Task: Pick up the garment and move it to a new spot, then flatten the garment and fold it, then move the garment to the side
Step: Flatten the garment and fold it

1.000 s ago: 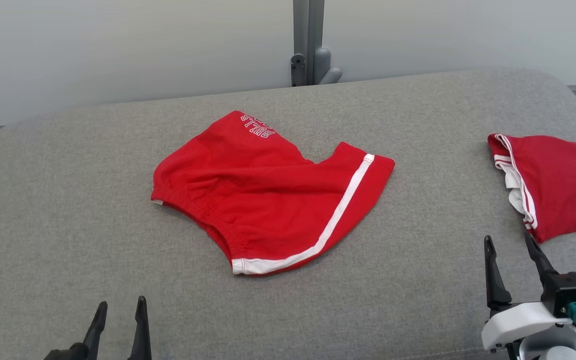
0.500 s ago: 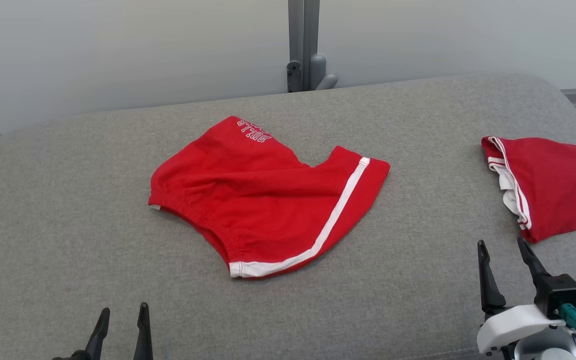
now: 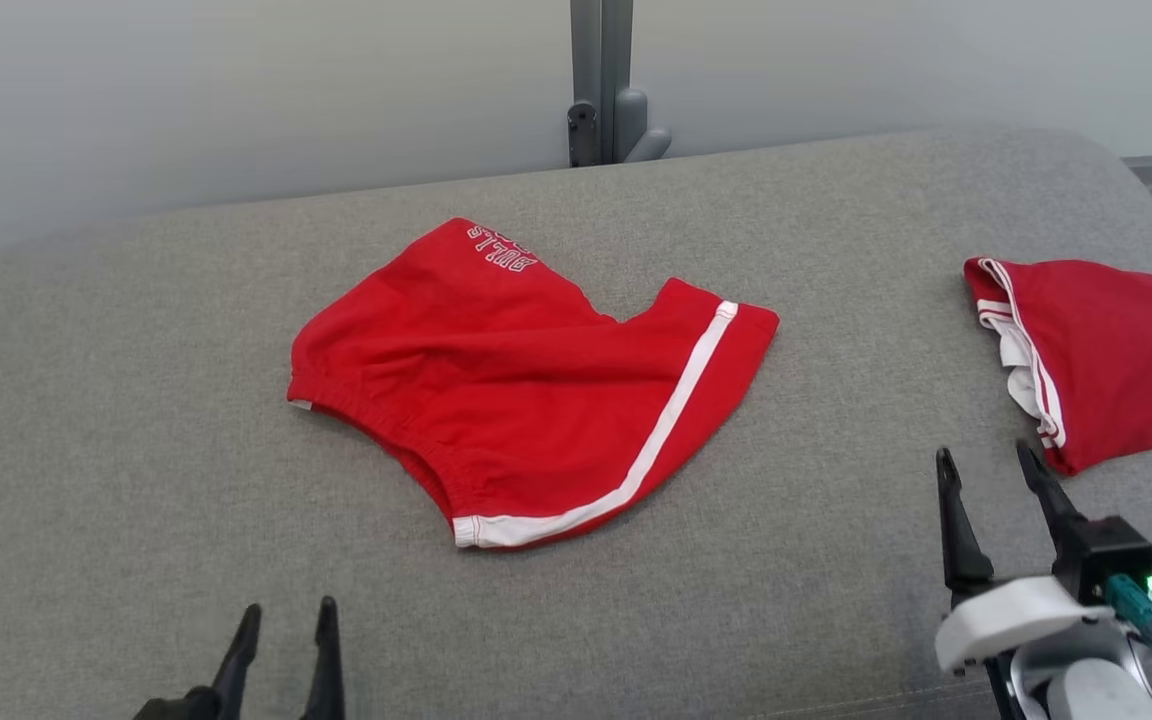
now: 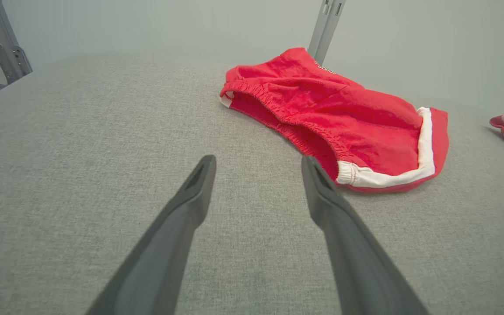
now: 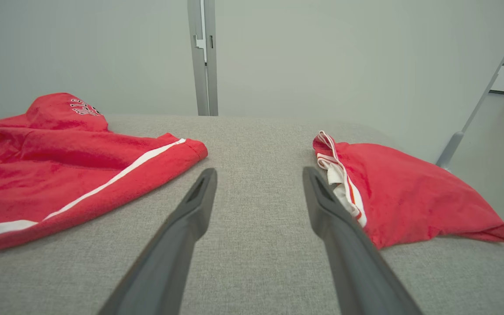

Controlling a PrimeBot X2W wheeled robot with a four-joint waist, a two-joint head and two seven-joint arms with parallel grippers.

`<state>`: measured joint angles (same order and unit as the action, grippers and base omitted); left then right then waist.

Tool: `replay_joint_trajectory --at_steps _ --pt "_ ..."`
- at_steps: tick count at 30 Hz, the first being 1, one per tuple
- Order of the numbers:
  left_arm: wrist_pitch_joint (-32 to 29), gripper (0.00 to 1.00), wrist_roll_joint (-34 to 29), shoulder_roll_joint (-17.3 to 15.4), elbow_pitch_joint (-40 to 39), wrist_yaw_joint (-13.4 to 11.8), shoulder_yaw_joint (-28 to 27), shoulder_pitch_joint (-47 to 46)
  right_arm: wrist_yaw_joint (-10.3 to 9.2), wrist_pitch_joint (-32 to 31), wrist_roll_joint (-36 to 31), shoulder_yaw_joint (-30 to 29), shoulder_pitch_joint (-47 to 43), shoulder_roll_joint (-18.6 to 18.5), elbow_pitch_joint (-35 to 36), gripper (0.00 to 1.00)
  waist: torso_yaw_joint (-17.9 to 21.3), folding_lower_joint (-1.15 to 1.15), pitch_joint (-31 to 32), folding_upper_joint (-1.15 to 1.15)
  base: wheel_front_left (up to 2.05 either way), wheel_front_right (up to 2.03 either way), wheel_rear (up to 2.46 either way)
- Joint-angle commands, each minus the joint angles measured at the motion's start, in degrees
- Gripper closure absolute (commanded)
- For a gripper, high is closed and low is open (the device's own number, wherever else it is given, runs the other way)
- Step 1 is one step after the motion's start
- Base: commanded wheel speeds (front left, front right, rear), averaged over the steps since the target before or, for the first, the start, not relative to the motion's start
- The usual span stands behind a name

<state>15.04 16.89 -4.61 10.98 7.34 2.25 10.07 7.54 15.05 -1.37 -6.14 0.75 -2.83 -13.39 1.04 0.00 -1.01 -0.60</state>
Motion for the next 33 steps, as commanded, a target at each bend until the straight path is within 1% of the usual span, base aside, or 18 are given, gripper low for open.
replay_joint_trajectory --at_steps 1,4,5,7,10,13,17,20,26,33 --pt "0.14 0.0 2.04 -0.51 0.87 0.18 4.77 -3.78 -0.11 0.17 0.3 1.97 4.86 -0.95 -0.18 0.0 -0.09 0.0 -3.54 0.6 0.0 0.0 0.0" --pt "-0.08 0.0 5.24 -2.31 2.11 0.1 10.79 -7.95 -0.11 0.16 0.96 5.54 10.62 -3.23 -3.04 0.0 -0.55 0.0 -6.89 0.6 0.0 0.0 0.0" --pt "-0.08 0.0 5.24 -2.31 2.11 0.1 10.79 -7.95 -0.11 0.16 0.96 5.54 10.62 -3.23 -3.04 0.0 -0.55 0.0 -6.89 0.6 0.0 0.0 0.0" --pt "-1.02 0.0 7.66 -3.09 3.16 0.09 14.42 -10.95 -0.11 -0.34 1.83 8.35 15.47 -4.94 -5.49 0.0 -1.01 0.0 -8.73 0.6 0.0 0.0 0.0" --pt "-2.64 0.0 10.32 -4.35 4.87 0.09 18.52 -15.52 -0.11 -3.33 3.1 12.85 22.79 -7.56 -9.36 0.0 -1.88 0.0 -11.54 0.6 0.0 0.0 0.0" --pt "-3.88 0.0 12.26 -4.93 6.53 0.1 22.26 -19.87 -0.11 -7.53 5.0 17.59 29.77 -9.54 -13.0 0.0 -3.08 0.0 -14.65 0.6 0.0 0.0 0.0" --pt "-4.74 0.0 14.59 -5.65 8.78 0.1 26.68 -24.86 -0.11 -12.9 8.21 23.34 38.02 -11.47 -17.96 0.0 -4.85 0.0 -18.21 0.6 0.0 0.0 0.0" --pt "-4.4 0.0 16.62 -5.94 10.09 0.1 29.37 -27.51 -0.11 -15.69 10.28 27.66 42.56 -12.54 -21.52 0.0 -6.28 0.0 -20.22 0.6 0.0 0.0 0.0" --pt "-2.96 0.0 19.92 -6.54 11.59 0.1 33.95 -30.4 -0.11 -17.81 14.06 33.87 48.02 -14.44 -27.64 0.0 -8.83 0.0 -22.27 0.6 0.0 0.0 0.0" --pt "-1.57 0.0 23.01 -7.08 11.86 0.1 37.0 -30.86 -0.11 -16.3 17.33 37.28 49.75 -15.87 -31.81 0.0 -10.2 0.0 -22.35 0.6 0.0 0.0 0.0"
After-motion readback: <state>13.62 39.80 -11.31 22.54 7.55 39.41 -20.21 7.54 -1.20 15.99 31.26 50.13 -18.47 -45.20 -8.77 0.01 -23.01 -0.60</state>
